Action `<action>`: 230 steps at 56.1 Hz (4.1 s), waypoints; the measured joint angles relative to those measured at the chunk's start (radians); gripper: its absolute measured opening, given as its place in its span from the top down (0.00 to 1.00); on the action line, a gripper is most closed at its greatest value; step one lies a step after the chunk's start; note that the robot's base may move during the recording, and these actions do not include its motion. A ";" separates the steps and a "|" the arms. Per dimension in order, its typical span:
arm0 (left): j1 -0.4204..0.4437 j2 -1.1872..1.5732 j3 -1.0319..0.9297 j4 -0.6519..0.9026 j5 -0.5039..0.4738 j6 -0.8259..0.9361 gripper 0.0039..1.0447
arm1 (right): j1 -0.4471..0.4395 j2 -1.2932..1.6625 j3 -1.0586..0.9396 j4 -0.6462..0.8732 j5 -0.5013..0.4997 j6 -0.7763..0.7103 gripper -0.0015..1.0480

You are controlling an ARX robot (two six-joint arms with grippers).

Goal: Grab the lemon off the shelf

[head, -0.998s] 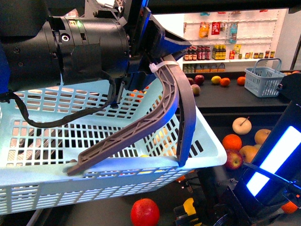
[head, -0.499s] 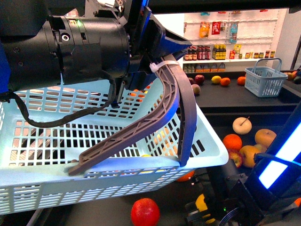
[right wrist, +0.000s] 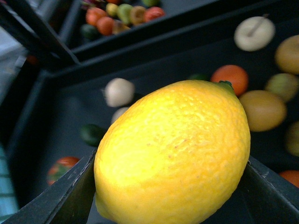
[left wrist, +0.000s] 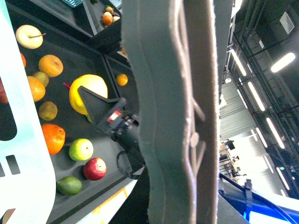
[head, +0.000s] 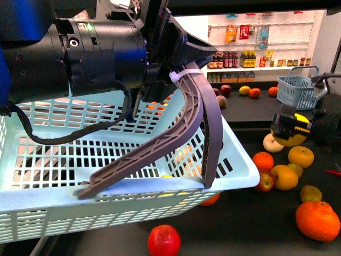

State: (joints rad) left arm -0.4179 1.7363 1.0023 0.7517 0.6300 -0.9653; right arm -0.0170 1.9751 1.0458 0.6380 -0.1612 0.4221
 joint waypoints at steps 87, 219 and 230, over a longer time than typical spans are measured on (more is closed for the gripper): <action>0.000 0.001 0.000 0.000 0.002 -0.003 0.93 | 0.050 -0.624 -0.435 -0.139 -0.082 -0.321 0.07; 0.504 0.083 0.026 0.463 -0.486 -0.505 0.93 | 0.015 -1.970 -1.031 -0.640 0.159 -0.420 0.07; 0.610 0.123 0.035 0.534 -0.424 -0.542 0.93 | 0.015 -1.970 -1.031 -0.640 0.159 -0.420 0.07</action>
State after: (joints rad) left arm 0.1921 1.8595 1.0374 1.2854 0.2062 -1.5070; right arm -0.0017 0.0055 0.0151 -0.0017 -0.0025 0.0025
